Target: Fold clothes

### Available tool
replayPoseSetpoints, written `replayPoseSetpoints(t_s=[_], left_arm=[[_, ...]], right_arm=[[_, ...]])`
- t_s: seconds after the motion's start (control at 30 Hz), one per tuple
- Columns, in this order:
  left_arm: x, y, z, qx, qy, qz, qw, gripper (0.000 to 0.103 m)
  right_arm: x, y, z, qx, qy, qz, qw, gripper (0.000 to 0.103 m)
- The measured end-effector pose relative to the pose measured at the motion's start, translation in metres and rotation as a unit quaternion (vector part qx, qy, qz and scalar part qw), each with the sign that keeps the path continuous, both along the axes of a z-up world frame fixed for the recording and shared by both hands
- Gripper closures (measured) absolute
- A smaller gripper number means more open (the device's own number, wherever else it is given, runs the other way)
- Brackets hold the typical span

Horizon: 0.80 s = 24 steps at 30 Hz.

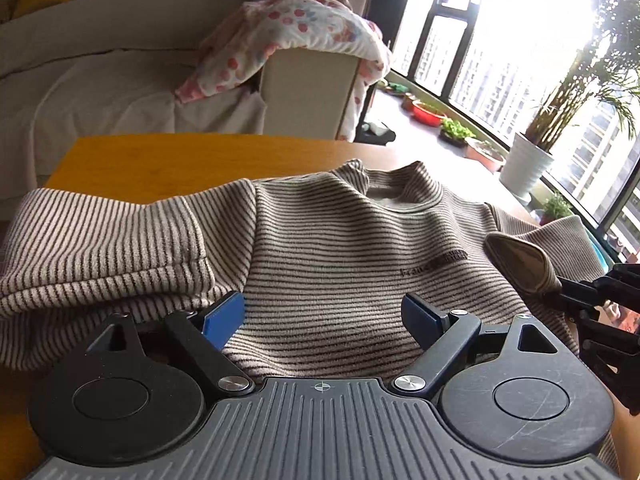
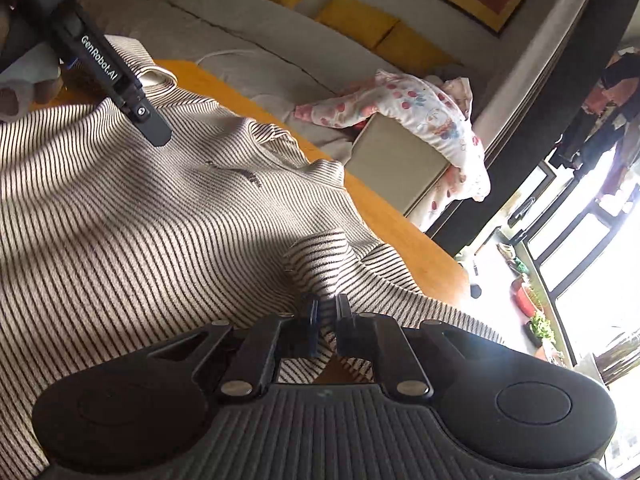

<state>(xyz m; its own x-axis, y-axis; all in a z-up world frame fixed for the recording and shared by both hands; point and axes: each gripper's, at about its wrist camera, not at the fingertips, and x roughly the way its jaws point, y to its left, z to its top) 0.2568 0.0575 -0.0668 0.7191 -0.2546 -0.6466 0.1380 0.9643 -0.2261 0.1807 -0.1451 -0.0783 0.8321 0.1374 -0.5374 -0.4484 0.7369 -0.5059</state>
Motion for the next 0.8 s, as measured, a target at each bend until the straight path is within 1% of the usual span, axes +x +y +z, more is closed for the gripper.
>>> replayPoseSetpoints(t_s=[0.1, 0.17, 0.23, 0.27, 0.3, 0.33, 0.37, 0.4, 0.43, 0.47, 0.53, 0.6, 0.7, 0.8], left_arm=[[0.015, 0.011, 0.002, -0.022, 0.0, 0.02, 0.9996, 0.013], [0.02, 0.016, 0.006, -0.037, 0.007, 0.023, 0.999, 0.013], [0.008, 0.022, 0.02, -0.04, 0.002, 0.025, 0.9989, 0.013], [-0.004, 0.023, 0.028, -0.03, -0.011, 0.021, 0.9993, 0.011], [-0.017, 0.024, 0.037, -0.02, -0.024, 0.016, 0.9994, 0.007], [-0.032, 0.024, 0.045, 0.002, -0.041, 0.013, 0.9991, 0.006], [-0.046, 0.025, 0.051, 0.02, -0.055, 0.01, 0.9982, 0.006], [-0.064, 0.024, 0.056, 0.036, -0.07, 0.005, 0.9969, 0.004], [-0.082, 0.024, 0.06, 0.052, -0.085, 0.0, 0.995, 0.003], [-0.1, 0.023, 0.065, 0.068, -0.1, -0.006, 0.9926, 0.002], [-0.135, 0.022, 0.067, 0.088, -0.114, -0.02, 0.9894, 0.0], [-0.157, 0.02, 0.065, 0.101, -0.113, -0.031, 0.988, 0.0], [-0.185, 0.019, 0.057, 0.109, -0.1, -0.043, 0.9881, 0.0], [-0.208, 0.021, 0.056, 0.117, -0.094, -0.042, 0.9878, 0.0]], right_arm=[[0.022, 0.006, -0.004, -0.011, 0.004, -0.009, 1.0, 0.095], [0.036, 0.01, -0.006, -0.02, 0.002, -0.017, 1.0, 0.095], [0.017, 0.007, 0.008, -0.004, -0.003, -0.004, 1.0, 0.094], [0.008, 0.005, 0.016, 0.005, -0.006, 0.003, 1.0, 0.092], [-0.002, 0.004, 0.023, 0.014, -0.008, 0.01, 1.0, 0.083], [-0.011, 0.002, 0.03, 0.022, -0.011, 0.016, 1.0, 0.07], [-0.021, 0.001, 0.037, 0.031, -0.013, 0.023, 0.999, 0.063], [-0.031, -0.001, 0.044, 0.039, -0.016, 0.03, 0.999, 0.052], [-0.04, -0.003, 0.051, 0.048, -0.019, 0.037, 0.998, 0.049], [-0.06, -0.009, 0.058, 0.06, -0.009, 0.054, 0.997, 0.049], [-0.097, -0.01, 0.064, 0.081, 0.013, 0.084, 0.993, 0.049], [-0.132, -0.003, 0.066, 0.1, 0.034, 0.109, 0.988, 0.049], [-0.171, 0.018, 0.06, 0.131, 0.067, 0.157, 0.977, 0.047], [-0.196, 0.049, 0.039, 0.116, 0.08, 0.202, 0.969, 0.045]])
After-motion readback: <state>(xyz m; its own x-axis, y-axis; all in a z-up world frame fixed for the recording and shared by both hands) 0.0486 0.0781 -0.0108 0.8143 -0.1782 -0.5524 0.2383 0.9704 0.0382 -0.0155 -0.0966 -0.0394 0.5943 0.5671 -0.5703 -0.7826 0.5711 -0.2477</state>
